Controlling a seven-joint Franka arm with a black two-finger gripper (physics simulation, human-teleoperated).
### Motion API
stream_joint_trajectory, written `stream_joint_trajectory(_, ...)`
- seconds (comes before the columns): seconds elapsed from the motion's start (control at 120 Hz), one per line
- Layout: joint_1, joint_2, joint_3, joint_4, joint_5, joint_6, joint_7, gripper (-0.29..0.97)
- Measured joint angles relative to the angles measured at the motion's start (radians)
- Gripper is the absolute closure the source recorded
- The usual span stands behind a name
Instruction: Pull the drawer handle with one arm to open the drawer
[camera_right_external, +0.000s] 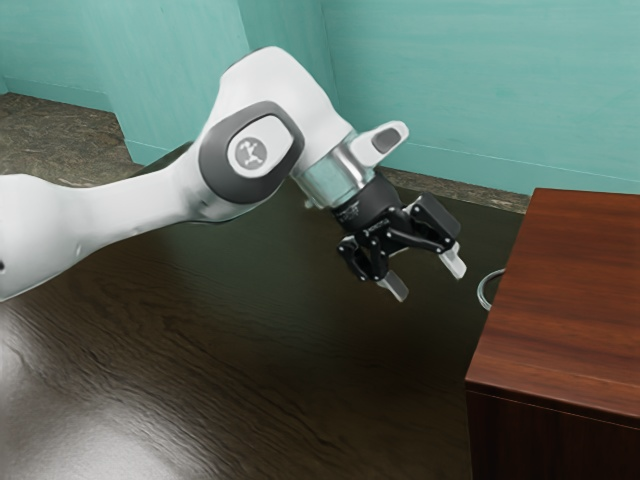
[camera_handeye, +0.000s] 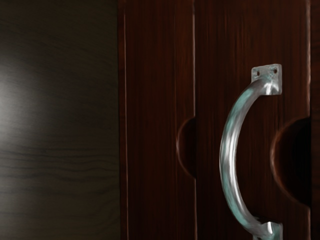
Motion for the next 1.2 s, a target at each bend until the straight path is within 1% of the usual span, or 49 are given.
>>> stream_joint_trajectory(0.158, -0.015, 0.003, 0.003, -0.005, 0.006, 0.04, -0.001, 0.0)
stream_joint_trajectory(0.358, -0.021, 0.005, 0.004, -0.053, 0.002, 0.072, -0.004, 0.0)
stream_joint_trajectory(1.008, -0.022, 0.007, 0.018, -0.076, 0.007, 0.12, -0.013, 0.0)
stream_joint_trajectory(1.158, -0.042, 0.006, 0.019, -0.073, 0.012, 0.153, -0.01, 0.0)
stream_joint_trajectory(1.2, -0.065, 0.007, 0.042, -0.074, 0.013, 0.163, -0.009, 0.0)
